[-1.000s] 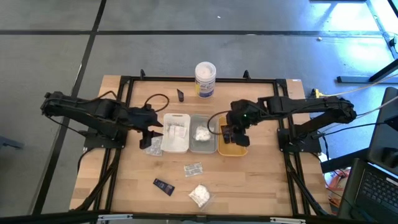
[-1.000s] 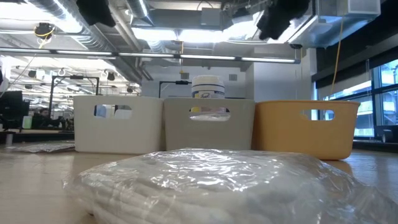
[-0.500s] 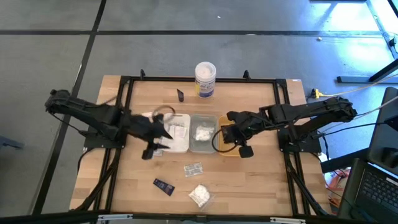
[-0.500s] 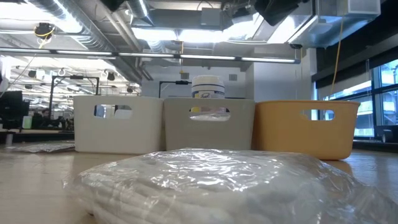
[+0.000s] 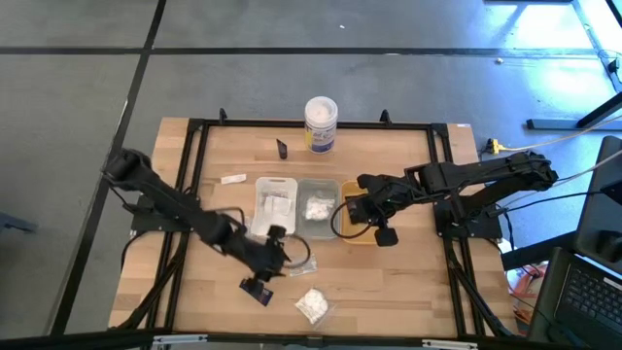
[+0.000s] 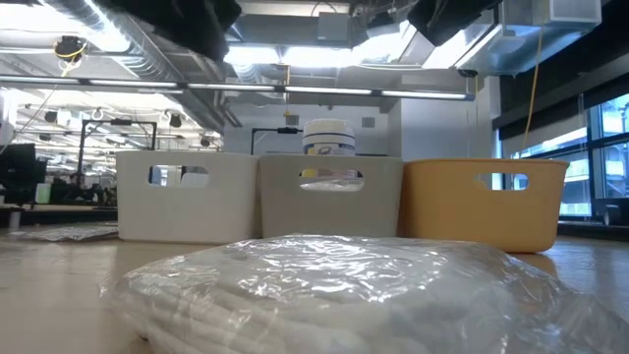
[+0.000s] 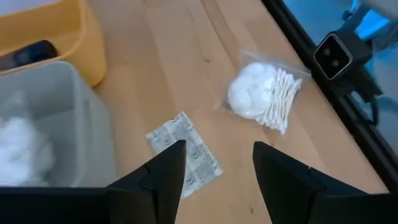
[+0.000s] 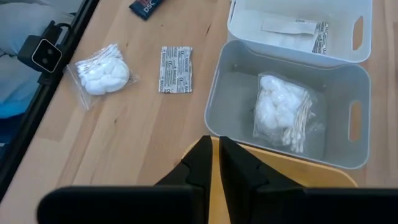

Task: Pick & Place Travel size toiletries
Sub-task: Put the white cotton pack into the gray bin

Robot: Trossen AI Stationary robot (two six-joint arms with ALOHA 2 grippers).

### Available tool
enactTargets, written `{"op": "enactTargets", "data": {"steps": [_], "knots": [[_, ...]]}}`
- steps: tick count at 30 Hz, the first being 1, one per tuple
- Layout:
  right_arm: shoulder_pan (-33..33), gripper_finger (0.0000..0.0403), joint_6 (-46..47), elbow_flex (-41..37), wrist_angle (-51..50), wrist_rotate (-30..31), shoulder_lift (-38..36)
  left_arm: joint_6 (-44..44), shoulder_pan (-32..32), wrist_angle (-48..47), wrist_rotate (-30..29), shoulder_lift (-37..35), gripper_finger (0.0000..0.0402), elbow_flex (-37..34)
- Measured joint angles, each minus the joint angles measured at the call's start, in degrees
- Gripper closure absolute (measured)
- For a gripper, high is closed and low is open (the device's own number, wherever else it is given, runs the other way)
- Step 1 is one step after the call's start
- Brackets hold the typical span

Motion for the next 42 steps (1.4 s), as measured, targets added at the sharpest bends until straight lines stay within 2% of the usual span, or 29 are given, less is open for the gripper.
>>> {"op": "enactTargets", "data": {"steps": [7,17,28,34,42], "knots": [[-0.04,0.0365,-0.42,0.0,0.05,2.11,0.0,1.67,-5.46,10.28,-2.03,9.69,0.0217,0.0],[-0.04,0.0354,-0.15,0.0,0.96,3.06,0.0,4.94,-8.46,21.8,-5.41,19.39,0.0217,0.0],[-0.04,0.0367,1.49,0.0,1.37,3.08,0.0,4.77,-10.18,23.17,-8.48,28.33,0.0217,3.93],[-0.04,0.0378,1.49,0.0,1.67,3.08,0.0,2.84,-10.2,23.16,-9.25,29.18,0.0218,4.42],[-0.04,0.0381,1.47,0.0,1.64,3.06,0.0,2.62,-10.16,22.02,-9.33,29.18,0.0271,4.42]]}}
